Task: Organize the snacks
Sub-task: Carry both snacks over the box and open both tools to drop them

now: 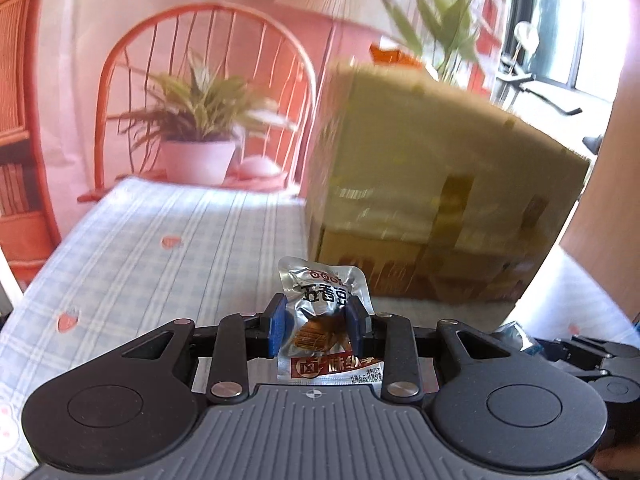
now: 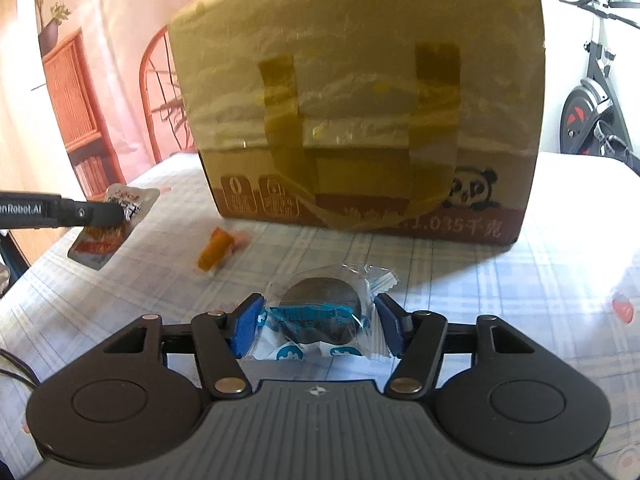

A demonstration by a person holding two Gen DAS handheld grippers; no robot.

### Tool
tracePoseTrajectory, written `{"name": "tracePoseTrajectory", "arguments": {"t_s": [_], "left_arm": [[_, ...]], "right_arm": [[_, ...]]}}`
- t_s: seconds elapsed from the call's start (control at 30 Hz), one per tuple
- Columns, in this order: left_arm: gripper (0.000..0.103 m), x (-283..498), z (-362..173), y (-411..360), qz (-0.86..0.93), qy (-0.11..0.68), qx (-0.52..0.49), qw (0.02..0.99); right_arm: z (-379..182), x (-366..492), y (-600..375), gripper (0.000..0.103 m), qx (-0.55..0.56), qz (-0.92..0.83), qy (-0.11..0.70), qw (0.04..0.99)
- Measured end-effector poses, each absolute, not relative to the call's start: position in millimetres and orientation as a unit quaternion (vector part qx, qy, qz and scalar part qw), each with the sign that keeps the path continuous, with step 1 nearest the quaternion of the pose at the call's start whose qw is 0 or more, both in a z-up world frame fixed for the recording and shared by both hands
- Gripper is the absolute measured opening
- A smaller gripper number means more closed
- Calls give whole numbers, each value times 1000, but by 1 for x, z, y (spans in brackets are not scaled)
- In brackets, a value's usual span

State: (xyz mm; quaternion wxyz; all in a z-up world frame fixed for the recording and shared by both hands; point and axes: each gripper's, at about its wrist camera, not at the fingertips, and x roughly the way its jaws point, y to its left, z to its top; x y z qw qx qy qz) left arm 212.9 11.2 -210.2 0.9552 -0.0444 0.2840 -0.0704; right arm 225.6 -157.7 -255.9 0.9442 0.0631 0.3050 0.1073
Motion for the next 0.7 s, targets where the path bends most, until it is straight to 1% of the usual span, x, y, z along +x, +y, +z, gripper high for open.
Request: {"name": "tracePoseTrajectory", "arguments": {"t_s": [0.13,0.4,0.6,0.7], "left_arm": [[34,216,-185,2,-88,256,-45,961],[34,229,-120,-23,-142,184,-46,971],[34,260,-88,-52,-181,167,-52,968],[34,285,-78,-70,-196,169,-54,965]], "right_arm": [[-228,224,-162,63,56,106,271,955],[-153,230,-180,63,60,106,184,975],[-103,241,-195,63,43,108,129,985],[-88,257,-205,63,30,95,113,989]]}}
